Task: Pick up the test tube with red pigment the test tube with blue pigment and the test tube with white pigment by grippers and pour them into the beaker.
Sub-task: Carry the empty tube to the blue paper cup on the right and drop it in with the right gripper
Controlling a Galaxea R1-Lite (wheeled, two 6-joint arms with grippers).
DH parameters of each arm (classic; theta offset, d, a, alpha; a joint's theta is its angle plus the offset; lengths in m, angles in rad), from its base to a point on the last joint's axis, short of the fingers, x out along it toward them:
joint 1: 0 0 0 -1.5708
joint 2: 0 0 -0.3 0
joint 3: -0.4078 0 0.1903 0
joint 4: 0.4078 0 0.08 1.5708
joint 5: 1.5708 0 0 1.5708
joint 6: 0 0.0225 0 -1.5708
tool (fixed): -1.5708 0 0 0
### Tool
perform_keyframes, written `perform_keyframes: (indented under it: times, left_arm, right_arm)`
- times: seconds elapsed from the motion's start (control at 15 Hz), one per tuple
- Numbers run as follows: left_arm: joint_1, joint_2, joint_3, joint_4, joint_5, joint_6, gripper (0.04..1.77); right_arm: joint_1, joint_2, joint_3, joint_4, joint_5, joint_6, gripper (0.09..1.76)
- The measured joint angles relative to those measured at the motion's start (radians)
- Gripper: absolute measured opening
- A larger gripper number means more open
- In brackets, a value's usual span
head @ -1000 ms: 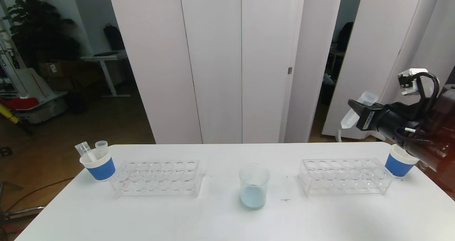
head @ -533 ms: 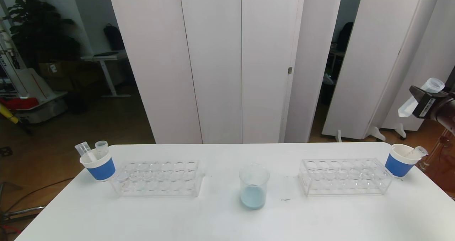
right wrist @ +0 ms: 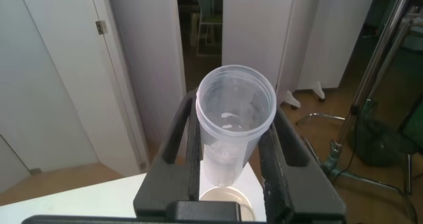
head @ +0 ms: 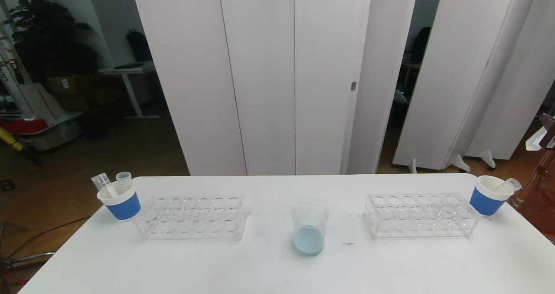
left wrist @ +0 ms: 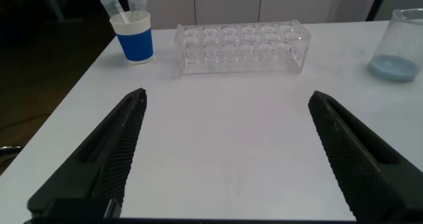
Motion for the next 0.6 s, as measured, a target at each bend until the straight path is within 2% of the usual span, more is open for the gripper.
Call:
perform_keyframes:
  times: [0.6]
  left_arm:
    - [0.0,0.0,0.0,0.0,0.0,0.0,1.75]
  right_arm:
    - [0.007,0.257,0.011,-0.175,-0.007,0.007,0.58]
